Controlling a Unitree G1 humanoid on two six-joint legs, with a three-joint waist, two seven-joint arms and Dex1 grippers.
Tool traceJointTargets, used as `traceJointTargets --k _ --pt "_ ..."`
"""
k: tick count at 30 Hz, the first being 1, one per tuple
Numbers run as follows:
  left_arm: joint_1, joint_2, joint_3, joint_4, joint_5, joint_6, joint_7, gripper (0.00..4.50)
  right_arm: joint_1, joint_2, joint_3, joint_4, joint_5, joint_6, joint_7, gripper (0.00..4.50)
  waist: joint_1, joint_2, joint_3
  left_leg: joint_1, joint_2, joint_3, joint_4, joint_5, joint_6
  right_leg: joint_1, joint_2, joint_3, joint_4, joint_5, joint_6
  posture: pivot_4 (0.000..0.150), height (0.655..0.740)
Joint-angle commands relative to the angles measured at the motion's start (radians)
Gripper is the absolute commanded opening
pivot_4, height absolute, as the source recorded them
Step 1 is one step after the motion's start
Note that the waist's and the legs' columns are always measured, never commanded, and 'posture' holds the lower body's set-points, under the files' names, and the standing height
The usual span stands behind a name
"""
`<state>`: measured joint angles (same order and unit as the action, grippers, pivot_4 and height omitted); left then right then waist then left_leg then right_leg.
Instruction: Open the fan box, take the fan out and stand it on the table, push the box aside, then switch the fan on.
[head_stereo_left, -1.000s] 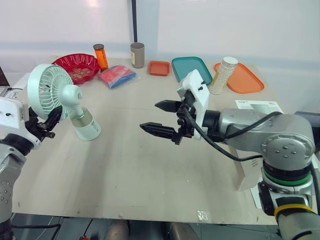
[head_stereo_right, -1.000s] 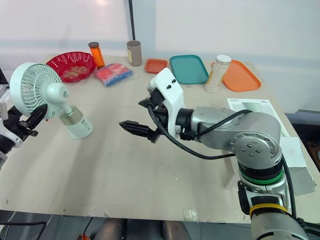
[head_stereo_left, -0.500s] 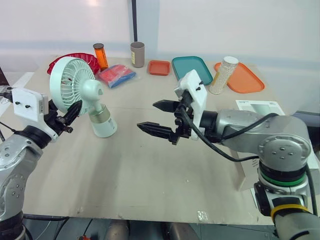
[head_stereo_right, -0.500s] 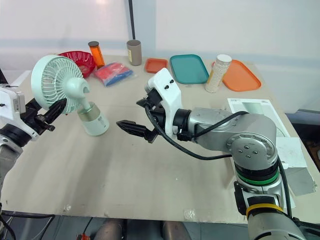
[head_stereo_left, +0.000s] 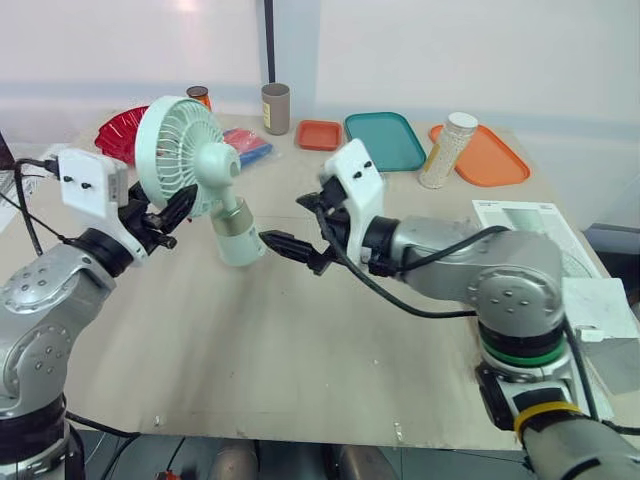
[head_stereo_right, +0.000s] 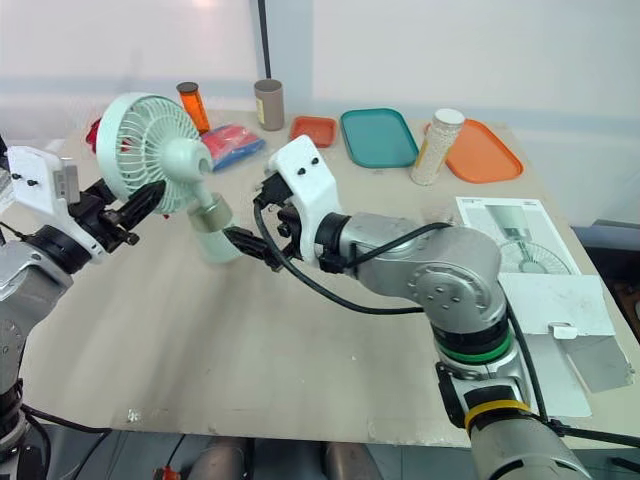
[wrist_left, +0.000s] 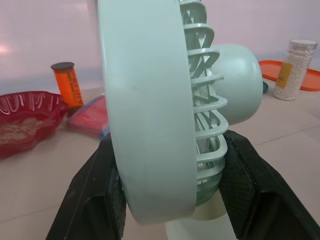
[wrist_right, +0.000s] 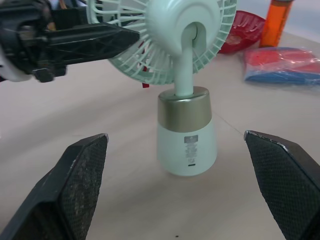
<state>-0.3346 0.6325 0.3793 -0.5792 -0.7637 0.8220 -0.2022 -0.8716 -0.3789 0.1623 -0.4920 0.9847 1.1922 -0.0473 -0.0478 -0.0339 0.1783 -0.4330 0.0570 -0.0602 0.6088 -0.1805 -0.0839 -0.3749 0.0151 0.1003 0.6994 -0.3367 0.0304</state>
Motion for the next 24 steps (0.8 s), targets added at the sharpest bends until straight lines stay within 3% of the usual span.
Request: traceJointTargets --k 1,7,12,24 --pt "-0.041 0.014 0.014 -0.055 -0.024 -0.004 0.005 2.13 -0.024 0.027 -0.002 0.002 -0.065 -0.028 -0.001 4.5 0.0 0.0 0.0 0.0 0.0 0.0 0.0 0.0 0.0 0.0 0.0 0.0 0.0 0.0 0.0 0.15 0.74" --pt "-0.067 0.012 0.002 -0.048 -0.04 0.022 0.007 2.13 -0.012 0.094 0.027 0.022 -0.157 -0.041 0.021 4.5 0.0 0.0 0.0 0.0 0.0 0.0 0.0 0.0 0.0 0.0 0.0 -0.001 0.0 0.0 0.0 0.15 0.74" --pt "-0.094 0.025 -0.019 -0.031 -0.041 0.032 -0.013 2.13 -0.04 0.165 0.094 0.144 -0.283 -0.129 0.076 4.5 0.0 0.0 0.0 0.0 0.0 -0.001 0.0 0.001 -0.001 0.0 0.0 -0.001 0.001 0.0 0.0 0.15 0.74" --pt "-0.084 0.044 -0.012 -0.034 -0.041 0.046 -0.028 2.13 -0.04 0.25 0.093 0.241 -0.427 -0.194 0.155 4.5 0.0 0.0 0.0 0.0 -0.001 -0.001 0.0 0.001 -0.002 0.0 -0.001 -0.002 0.001 0.0 0.0 0.15 0.74"
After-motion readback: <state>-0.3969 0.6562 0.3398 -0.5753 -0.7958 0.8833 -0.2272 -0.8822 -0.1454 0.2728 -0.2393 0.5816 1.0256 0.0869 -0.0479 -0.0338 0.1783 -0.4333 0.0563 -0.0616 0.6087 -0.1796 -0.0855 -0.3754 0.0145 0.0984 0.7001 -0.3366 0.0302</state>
